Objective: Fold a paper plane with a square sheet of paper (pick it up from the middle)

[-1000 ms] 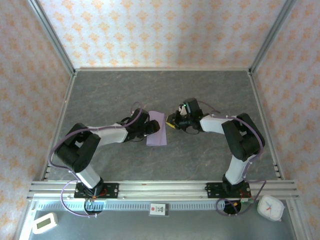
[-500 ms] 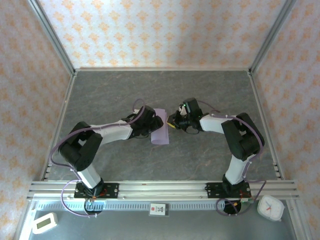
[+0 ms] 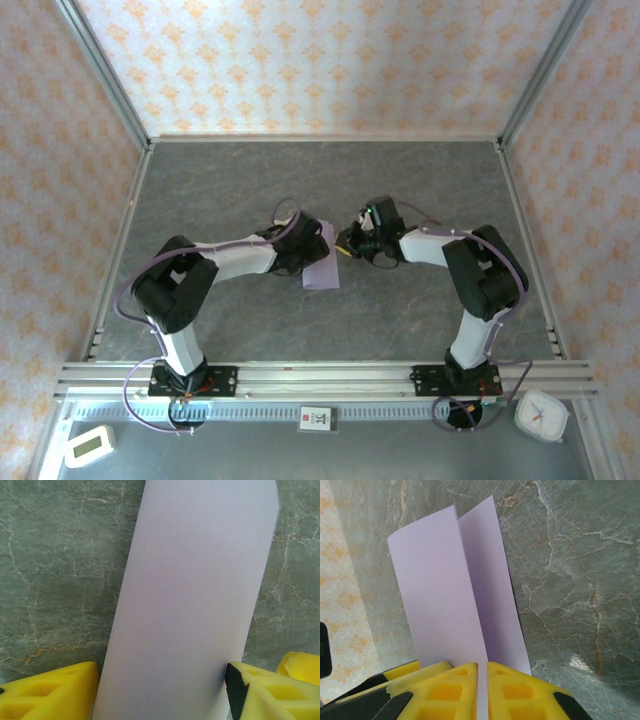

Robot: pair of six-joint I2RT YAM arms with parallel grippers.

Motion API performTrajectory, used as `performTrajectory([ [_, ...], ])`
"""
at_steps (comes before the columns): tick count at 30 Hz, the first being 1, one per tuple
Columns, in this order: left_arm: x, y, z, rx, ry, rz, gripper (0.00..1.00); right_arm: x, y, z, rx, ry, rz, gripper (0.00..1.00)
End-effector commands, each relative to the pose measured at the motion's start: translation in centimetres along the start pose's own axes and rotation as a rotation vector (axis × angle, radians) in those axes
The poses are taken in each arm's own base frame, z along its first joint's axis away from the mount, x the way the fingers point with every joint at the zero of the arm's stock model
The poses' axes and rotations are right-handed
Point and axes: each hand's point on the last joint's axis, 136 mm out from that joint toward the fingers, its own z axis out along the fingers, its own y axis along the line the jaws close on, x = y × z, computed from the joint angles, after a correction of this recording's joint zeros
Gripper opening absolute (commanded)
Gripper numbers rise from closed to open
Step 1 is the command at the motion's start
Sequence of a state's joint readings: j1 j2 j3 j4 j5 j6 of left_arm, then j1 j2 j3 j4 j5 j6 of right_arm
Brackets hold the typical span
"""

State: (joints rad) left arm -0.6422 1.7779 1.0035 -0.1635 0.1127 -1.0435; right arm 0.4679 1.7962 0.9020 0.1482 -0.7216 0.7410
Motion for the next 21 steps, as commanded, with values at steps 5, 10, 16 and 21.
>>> performTrajectory([
  [5,0.2,0.4,0.5,-0.057,-0.007,-0.011,0.71,0.0,-0.5,0.6,0.014,0.023,-0.013,0.17],
  [10,0.1,0.1,0.6,-0.061,-0.003,-0.021,0.71,0.0,-0.9,0.6,0.027,0.020,-0.012,0.17],
  [16,0.3,-0.1,0.8,-0.076,0.005,-0.017,0.71,-0.5,-1.2,0.2,0.049,-0.014,-0.007,0.13],
  [21,0.7,-0.6,0.9,-0.070,0.011,-0.004,0.71,-1.0,-1.8,-0.3,0.059,-0.044,0.018,0.11],
])
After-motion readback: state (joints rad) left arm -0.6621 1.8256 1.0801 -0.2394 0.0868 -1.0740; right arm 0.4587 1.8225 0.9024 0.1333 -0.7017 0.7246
